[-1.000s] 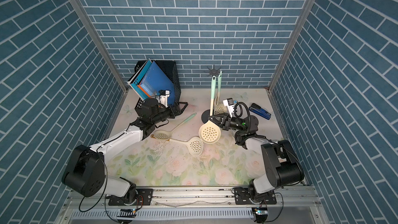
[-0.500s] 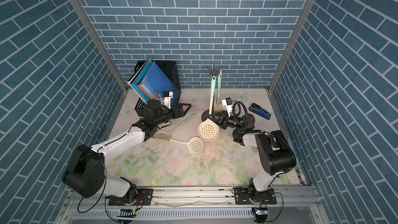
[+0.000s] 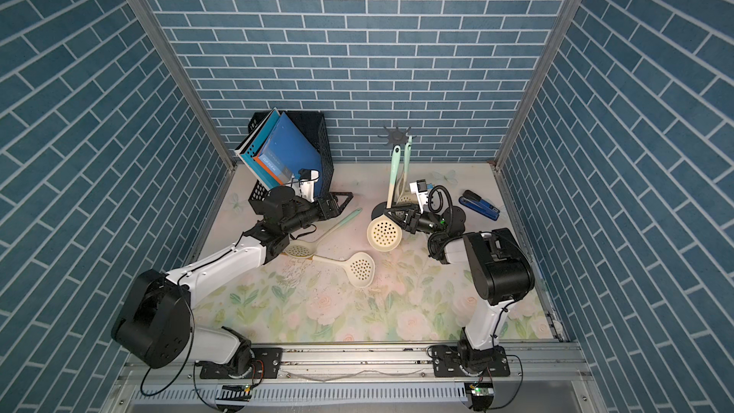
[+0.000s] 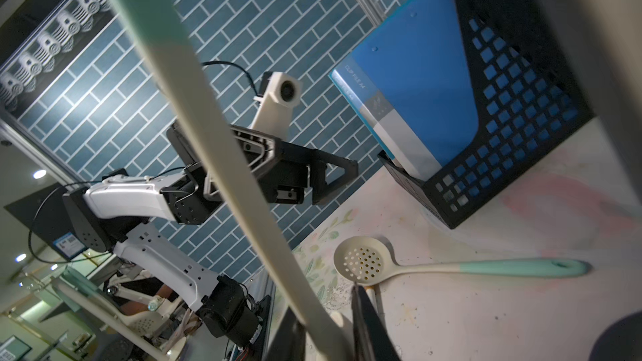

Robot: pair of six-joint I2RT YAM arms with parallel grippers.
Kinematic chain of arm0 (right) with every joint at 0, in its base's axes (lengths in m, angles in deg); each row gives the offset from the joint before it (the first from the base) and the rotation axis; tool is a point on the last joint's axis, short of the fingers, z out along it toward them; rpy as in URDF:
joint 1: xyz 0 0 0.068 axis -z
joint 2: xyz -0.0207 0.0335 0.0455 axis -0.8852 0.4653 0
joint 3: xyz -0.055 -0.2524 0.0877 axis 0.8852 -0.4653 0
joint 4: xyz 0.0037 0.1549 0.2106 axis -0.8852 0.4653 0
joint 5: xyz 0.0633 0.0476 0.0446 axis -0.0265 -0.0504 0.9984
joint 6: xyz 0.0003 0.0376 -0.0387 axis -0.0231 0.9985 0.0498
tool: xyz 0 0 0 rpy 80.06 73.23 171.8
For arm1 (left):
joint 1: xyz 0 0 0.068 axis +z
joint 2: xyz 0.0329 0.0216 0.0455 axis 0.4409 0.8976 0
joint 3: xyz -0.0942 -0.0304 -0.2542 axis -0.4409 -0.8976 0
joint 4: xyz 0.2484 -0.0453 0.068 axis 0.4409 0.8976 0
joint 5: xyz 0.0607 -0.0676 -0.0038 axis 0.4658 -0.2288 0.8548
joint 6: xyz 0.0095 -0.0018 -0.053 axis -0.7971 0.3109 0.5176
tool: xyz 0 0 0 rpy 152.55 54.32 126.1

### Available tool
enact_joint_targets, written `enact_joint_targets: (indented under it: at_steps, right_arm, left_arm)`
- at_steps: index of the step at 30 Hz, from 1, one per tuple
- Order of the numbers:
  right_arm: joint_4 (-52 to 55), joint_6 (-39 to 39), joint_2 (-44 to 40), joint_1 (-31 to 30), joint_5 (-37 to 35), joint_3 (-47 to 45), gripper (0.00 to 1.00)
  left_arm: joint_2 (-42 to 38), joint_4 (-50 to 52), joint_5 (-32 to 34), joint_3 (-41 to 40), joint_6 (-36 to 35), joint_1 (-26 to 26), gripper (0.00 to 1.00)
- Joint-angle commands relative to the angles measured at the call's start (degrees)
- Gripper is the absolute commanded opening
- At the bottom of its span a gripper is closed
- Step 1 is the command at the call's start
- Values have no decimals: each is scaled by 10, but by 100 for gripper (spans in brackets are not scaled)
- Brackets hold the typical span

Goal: Hang the skimmer on the kitchen utensil rack
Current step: Hang the skimmer on the rack.

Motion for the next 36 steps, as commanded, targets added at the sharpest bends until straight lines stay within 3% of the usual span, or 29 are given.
enact_joint_targets:
  at_steps: [1, 25, 36]
  right_arm:
    - [69, 60, 26, 6, 4, -28, 36]
    - [70, 4, 4, 54, -25, -166, 70]
    - [71, -19, -56, 69, -101, -280, 75]
  left_arm:
    - [-13, -17, -9, -9, -4, -2, 100]
    - [-4, -22, -8, -5, -19, -3, 100]
    - [70, -19, -26, 55, -42, -2, 100]
